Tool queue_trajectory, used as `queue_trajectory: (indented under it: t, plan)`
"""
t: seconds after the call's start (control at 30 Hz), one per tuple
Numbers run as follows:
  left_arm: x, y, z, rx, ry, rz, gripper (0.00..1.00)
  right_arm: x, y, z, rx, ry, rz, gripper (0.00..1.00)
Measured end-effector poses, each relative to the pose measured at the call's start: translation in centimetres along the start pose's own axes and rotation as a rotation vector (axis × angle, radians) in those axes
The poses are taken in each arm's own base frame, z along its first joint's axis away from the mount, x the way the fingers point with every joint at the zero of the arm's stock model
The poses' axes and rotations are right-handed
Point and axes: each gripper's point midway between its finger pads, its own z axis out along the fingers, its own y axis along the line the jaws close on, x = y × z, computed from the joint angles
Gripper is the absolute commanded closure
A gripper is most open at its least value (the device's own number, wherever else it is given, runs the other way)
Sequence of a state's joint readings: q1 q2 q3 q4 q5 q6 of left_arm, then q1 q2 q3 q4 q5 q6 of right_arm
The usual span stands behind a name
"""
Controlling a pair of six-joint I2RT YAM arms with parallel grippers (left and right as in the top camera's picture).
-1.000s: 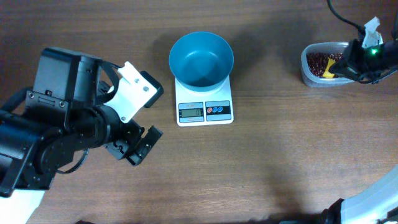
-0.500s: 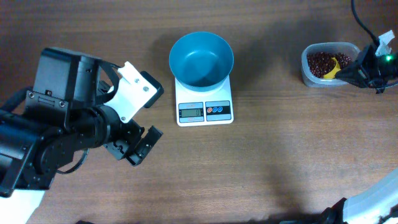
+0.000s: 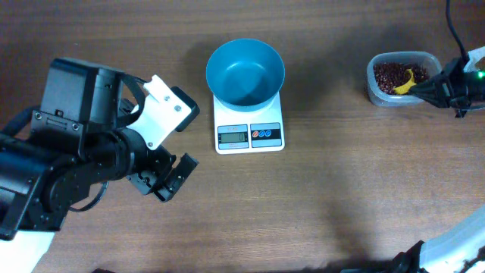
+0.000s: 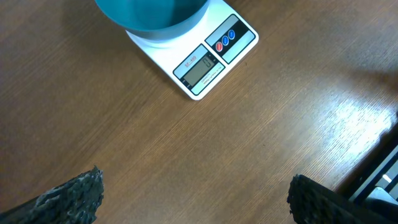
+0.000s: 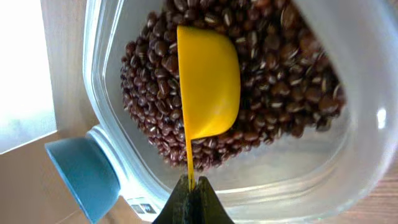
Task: Scoop item into bowl and weigh 50g on scale
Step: 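Drag the scoop through the beans and lift it filled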
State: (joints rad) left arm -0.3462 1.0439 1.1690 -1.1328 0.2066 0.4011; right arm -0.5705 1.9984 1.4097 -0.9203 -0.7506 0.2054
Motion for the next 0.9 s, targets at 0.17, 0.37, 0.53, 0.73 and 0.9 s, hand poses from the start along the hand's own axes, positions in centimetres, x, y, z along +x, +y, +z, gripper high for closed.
queue_trajectory:
  t: [0.17,0.37,0.53,0.73,0.9]
  plan:
    - [0.0,0.0,0.0,0.000,0.000,0.000,0.01,0.3,0.1,0.1,-0.011,0.014,0.003,0.96]
    - [0.0,0.0,0.0,0.000,0.000,0.000,0.02,0.9,0.6,0.1,-0.081,0.048,-0.010,0.96]
    - [0.0,0.0,0.0,0.000,0.000,0.000,0.01,0.5,-0.2,-1.0,-0.138,0.033,-0.026,0.96]
    - [0.0,0.0,0.0,0.000,0.000,0.000,0.02,0.2,0.2,-1.6,-0.210,0.009,-0.126,0.96]
    - [0.0,0.0,0.0,0.000,0.000,0.000,0.02,-0.4,0.4,-2.9,-0.285,-0.027,-0.144,0.96]
